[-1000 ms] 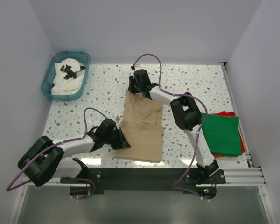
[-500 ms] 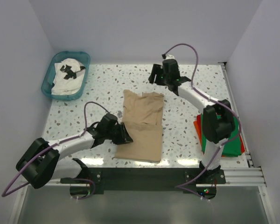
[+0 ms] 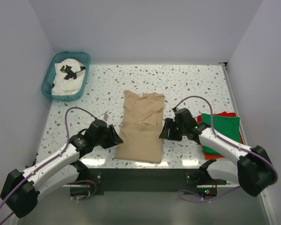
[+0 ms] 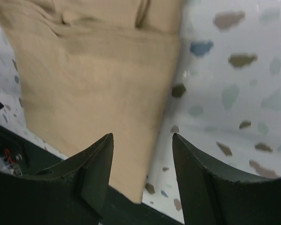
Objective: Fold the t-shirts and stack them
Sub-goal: Fold the tshirt
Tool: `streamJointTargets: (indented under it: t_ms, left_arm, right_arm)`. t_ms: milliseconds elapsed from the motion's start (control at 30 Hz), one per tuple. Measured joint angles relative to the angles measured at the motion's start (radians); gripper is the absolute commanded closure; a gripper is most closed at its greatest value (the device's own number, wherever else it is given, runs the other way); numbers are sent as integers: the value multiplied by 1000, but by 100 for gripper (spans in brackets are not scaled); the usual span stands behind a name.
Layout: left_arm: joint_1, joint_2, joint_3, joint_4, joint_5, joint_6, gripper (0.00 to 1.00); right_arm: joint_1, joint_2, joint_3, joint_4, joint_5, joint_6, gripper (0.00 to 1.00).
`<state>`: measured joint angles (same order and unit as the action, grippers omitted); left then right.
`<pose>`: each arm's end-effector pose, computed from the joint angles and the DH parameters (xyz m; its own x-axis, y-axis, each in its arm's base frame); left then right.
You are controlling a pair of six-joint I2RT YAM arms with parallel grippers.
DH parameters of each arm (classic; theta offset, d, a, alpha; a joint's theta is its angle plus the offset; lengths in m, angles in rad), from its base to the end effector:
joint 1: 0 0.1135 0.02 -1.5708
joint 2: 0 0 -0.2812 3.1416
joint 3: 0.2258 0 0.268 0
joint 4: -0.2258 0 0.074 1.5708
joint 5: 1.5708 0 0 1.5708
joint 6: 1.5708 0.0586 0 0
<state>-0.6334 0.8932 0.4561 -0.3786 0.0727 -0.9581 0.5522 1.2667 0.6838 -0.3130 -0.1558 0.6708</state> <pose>0.1559 -0.1198 0.1799 -0.8533 -0.3857 -0.3509 -0.1176 0.7980 -0.5911 0.2245 0.1490 0.1851 -0.8941 0.1704 -0.4141 -0.0574 0.8736 0.4833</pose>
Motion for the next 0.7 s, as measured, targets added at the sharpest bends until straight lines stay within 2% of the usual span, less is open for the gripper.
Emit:
streamJointTargets:
  t_ms: [167, 267, 500, 700]
  left_arm:
    - [2, -123, -89, -114, -3, -46, 52]
    - [3, -149, -111, -156, -2, -56, 52]
    - [-17, -151, -115, -200, 1, -83, 53]
    - [-72, -125, -123, -219, -2, -119, 54]
  right_arm:
    - [16, -276, -235, -61, -92, 106, 43]
    - [33, -354, -317, -70, -146, 164, 43]
    - [77, -368, -402, -33, -230, 272, 43]
    - [116, -298, -412, 66, -270, 333, 44]
